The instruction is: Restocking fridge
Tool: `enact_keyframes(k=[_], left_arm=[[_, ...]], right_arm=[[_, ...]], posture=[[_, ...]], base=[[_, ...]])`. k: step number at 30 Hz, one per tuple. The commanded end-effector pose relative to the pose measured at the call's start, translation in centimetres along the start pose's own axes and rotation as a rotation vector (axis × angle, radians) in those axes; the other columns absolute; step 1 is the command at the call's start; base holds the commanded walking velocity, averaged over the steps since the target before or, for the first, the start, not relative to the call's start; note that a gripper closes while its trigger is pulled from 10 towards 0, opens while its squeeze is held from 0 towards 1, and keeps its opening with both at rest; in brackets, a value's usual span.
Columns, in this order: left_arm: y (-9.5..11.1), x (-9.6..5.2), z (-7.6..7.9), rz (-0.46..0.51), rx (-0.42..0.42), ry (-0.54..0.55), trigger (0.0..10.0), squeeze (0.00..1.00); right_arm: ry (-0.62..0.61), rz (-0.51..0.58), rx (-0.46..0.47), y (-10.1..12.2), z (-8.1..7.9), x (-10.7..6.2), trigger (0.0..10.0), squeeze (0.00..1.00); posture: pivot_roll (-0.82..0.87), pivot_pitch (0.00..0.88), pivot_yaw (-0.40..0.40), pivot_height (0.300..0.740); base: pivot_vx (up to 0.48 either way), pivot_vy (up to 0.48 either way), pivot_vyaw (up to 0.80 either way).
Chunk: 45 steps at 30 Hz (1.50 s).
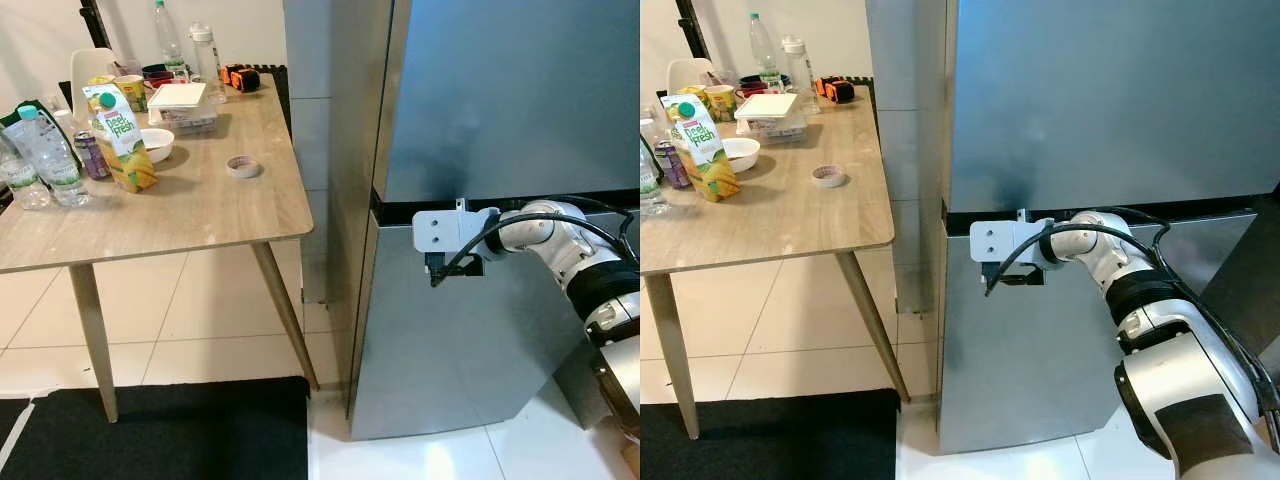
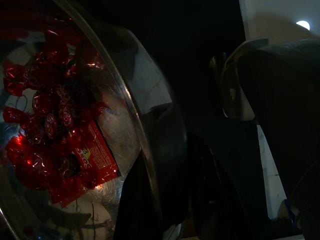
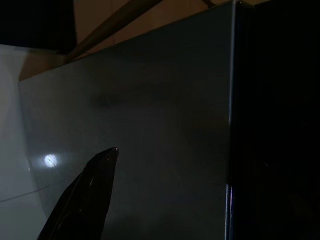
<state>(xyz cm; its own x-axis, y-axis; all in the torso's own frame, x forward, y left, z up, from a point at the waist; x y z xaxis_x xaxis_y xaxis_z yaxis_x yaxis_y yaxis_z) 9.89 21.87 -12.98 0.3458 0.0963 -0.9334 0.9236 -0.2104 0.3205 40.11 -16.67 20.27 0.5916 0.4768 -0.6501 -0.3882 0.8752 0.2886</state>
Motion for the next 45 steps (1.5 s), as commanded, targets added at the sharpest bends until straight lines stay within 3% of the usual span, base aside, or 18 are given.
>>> enact_keyframes(k=[1, 15, 20, 24, 25, 27, 29, 34, 38, 40, 43, 44, 45], left_arm=[[0.0, 0.0, 0.9, -0.002, 0.007, -0.025, 10.0, 0.0], [0.0, 0.0, 0.9, -0.003, 0.005, -0.025, 10.0, 0.0], [-0.1, 0.0, 0.9, -0.004, 0.004, -0.024, 10.0, 0.0], [-0.1, 0.0, 0.9, -0.004, 0.003, -0.025, 10.0, 0.0], [-0.1, 0.0, 0.9, -0.004, 0.003, -0.025, 10.0, 0.0], [-0.1, 0.0, 0.9, -0.005, 0.004, -0.026, 10.0, 0.0], [-0.1, 0.0, 0.9, -0.005, 0.004, -0.026, 10.0, 0.0], [-0.1, 0.0, 0.9, -0.004, 0.004, -0.027, 10.0, 0.0], [-0.1, 0.0, 0.9, -0.004, 0.005, -0.027, 10.0, 0.0], [0.0, 0.0, 0.9, -0.004, 0.007, -0.027, 10.0, 0.0], [0.0, 0.0, 0.9, -0.003, 0.007, -0.027, 10.0, 0.0], [0.0, 0.0, 0.8, -0.003, 0.008, -0.026, 10.0, 0.0], [0.0, 0.0, 0.8, -0.002, 0.009, -0.025, 10.0, 0.0]], right_arm=[[0.252, -0.009, 0.009, -0.8, -4.5, 1.5, 10.0, 0.0], [0.377, 0.013, 0.041, -1.1, -5.8, 1.0, 10.0, 0.0], [0.398, 0.056, 0.077, -0.8, -5.3, 0.3, 10.0, 0.0], [0.384, 0.232, 0.147, 1.0, -3.5, -1.4, 10.0, 0.0], [0.374, 0.318, 0.166, 2.0, -2.8, -2.0, 10.0, 0.0], [0.337, 0.595, 0.211, 5.0, -0.7, -4.6, 10.0, 0.0], [0.331, 0.775, 0.216, 6.9, 0.1, -6.8, 10.0, 0.0], [0.31, 0.943, 0.212, 8.5, 0.8, -8.8, 10.0, 0.0], [0.295, 0.931, 0.202, 8.6, 0.8, -8.5, 10.0, 0.0], [0.226, 0.807, 0.187, 8.0, 1.1, -6.9, 10.0, 0.0], [0.187, 0.774, 0.2, 8.0, 1.5, -6.6, 10.0, 0.0], [0.135, 0.758, 0.22, 8.1, 2.1, -6.5, 3.9, 0.0], [0.091, 0.726, 0.229, 8.1, 2.7, -6.4, 0.0, 0.0]], posture=[[-0.12, 0.0, -0.035, 0.74], [-0.12, 0.0, -0.035, 0.74], [-0.12, 0.0, -0.035, 0.74], [-0.12, 0.0, -0.035, 0.74], [-0.12, 0.0, -0.035, 0.74], [-0.12, 0.0, -0.035, 0.74], [-0.12, 0.0, -0.035, 0.74], [-0.12, 0.0, -0.035, 0.74], [-0.12, 0.0, -0.035, 0.74], [-0.12, 0.0, -0.035, 0.74], [-0.11, 0.0, -0.03, 0.74], [-0.11, 0.0, -0.03, 0.74], [-0.11, 0.0, -0.03, 0.74]], base=[[0.0, 0.0, 0.0], [0.0, 0.0, 0.0], [0.0, 0.0, 0.0], [0.0, 0.0, 0.0], [0.0, 0.0, 0.0], [0.0, 0.0, 0.0], [0.0, 0.0, 0.0], [0.0, 0.0, 0.0], [0.0, 0.0, 0.0], [0.0, 0.0, 0.0], [0.0, 0.0, 0.0], [0.0, 0.0, 0.0], [0.0, 0.0, 0.0]])
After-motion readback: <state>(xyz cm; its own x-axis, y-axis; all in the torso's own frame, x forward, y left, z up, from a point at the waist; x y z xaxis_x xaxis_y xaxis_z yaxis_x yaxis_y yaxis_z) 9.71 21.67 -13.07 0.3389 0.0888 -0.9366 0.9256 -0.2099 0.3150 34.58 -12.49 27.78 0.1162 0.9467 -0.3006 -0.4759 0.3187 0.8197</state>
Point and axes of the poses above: a point about 5 cm out from each wrist's last joint towards the gripper, its own x axis pointing out of the wrist towards the gripper, its own y axis along the axis of the wrist's last joint, z = x × y, the point moved 2 cm from there along x, pointing out of the wrist towards the gripper, and after that the axes turned 1 degree about -x, right-handed, at the moved point
